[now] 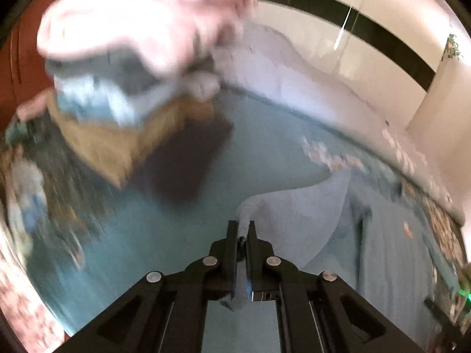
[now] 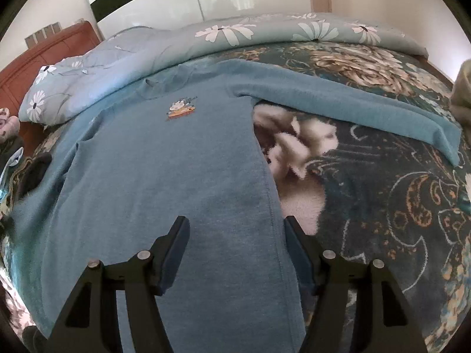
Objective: Fold clothes
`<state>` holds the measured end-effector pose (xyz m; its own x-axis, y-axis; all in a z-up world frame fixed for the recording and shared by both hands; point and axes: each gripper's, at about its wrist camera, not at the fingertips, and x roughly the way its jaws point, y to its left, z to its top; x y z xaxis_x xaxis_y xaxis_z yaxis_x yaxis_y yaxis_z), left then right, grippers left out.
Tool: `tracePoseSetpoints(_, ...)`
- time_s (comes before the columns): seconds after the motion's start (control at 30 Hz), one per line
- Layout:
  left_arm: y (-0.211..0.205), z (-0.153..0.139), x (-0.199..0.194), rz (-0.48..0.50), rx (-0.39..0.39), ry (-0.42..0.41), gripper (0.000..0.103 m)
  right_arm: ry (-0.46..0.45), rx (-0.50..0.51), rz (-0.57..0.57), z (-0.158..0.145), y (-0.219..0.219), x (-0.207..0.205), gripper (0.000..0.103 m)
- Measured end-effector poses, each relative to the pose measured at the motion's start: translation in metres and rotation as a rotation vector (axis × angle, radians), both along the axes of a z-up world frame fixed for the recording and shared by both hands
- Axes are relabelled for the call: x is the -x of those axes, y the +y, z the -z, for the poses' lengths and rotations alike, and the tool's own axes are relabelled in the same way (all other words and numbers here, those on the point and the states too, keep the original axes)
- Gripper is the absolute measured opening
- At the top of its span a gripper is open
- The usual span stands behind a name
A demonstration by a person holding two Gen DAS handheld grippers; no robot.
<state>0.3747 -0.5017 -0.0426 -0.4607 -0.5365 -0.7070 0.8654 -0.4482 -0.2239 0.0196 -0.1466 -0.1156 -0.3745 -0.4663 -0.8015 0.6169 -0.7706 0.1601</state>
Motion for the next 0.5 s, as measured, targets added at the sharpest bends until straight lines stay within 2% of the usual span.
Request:
tracePoseSetpoints(0.07,-0.016,-0.022,0.006,-0.01,0.047,-0.015,0.005,0.005,-0.003,0.0,0.001,-0.002,-0.001,0.071)
tracePoseSetpoints(0.23,-0.04,-0.059,0.027,-0.029,0.164,-0.117,0.005,0.016,-0.013,0.003,0.003,-0.006,-0.001,0.073)
tracePoseSetpoints(0.33,-0.051,-0.067,0.045,-0.005,0.114,-0.123,0.005,0.013,-0.009,0.001,0.003,-0.006,-0.001,0.074)
tracePoseSetpoints(0.43,-0.051,-0.079,0.075,0.081,0.025,-0.022,0.005,0.006,-0.005,0.001,0.002,-0.006,0.0,0.074)
tracePoseSetpoints(0.5,-0.037,-0.091,0.109,0.18,0.005,0.027,0.005,0.0,-0.001,0.001,0.001,-0.006,0.001,0.074)
